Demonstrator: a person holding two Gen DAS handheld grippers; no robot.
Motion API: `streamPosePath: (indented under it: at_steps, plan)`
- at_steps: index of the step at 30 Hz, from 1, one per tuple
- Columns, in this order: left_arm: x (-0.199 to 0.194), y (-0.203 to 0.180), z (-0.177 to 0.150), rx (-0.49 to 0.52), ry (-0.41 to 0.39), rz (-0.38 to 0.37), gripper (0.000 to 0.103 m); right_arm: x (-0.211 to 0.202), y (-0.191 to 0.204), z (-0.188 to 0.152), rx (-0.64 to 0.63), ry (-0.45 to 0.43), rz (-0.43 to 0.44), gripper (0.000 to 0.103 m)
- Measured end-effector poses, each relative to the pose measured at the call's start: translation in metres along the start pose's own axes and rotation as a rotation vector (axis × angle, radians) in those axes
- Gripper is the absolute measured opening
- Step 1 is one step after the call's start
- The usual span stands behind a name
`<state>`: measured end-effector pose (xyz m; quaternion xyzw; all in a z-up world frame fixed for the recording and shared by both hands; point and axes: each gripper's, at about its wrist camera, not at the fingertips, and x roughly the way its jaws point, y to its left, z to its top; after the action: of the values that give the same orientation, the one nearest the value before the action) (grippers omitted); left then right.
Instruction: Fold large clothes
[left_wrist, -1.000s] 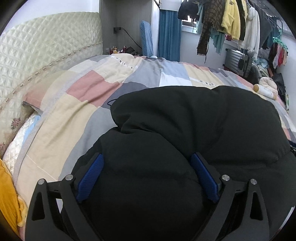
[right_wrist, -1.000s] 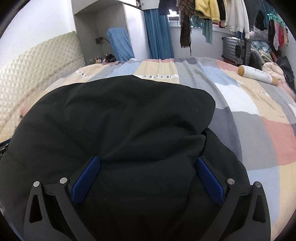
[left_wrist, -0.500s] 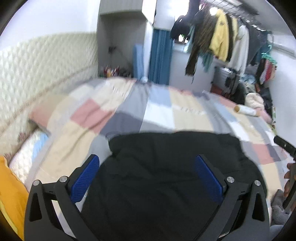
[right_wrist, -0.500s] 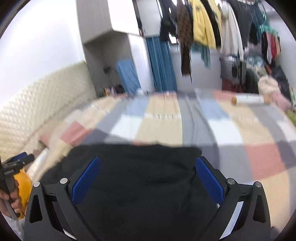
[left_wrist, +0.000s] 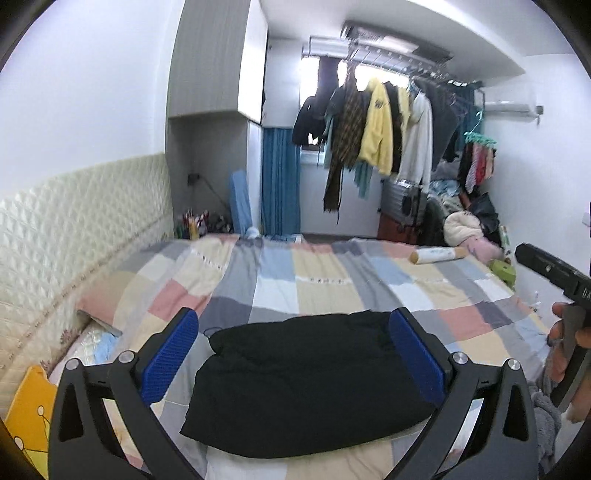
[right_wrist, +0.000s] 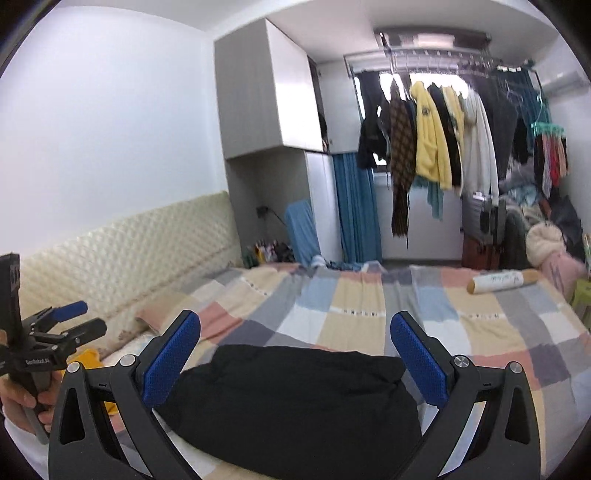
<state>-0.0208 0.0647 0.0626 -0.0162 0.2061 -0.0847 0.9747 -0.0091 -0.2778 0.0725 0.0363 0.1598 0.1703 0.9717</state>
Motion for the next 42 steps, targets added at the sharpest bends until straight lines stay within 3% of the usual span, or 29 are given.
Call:
streamPosePath:
  at_steps: [11, 17, 30, 42]
  plan:
    - [-0.063, -0.019, -0.022, -0.021, -0.069, -0.058, 0.103, -0.056, 0.035, -0.034, -0.020, -0.066, 0.052, 0.103]
    - [-0.070, -0.020, -0.047, -0.037, -0.069, -0.062, 0.103, -0.065, 0.044, -0.065, -0.011, -0.055, 0.038, 0.103]
    - [-0.052, -0.023, -0.100, -0.097, 0.014, -0.049, 0.103, -0.064, 0.039, -0.120, 0.031, -0.002, -0.055, 0.103]
    - [-0.028, -0.019, -0.140, -0.133, 0.096, -0.010, 0.103, -0.043, 0.028, -0.168, 0.058, 0.100, -0.115, 0.103]
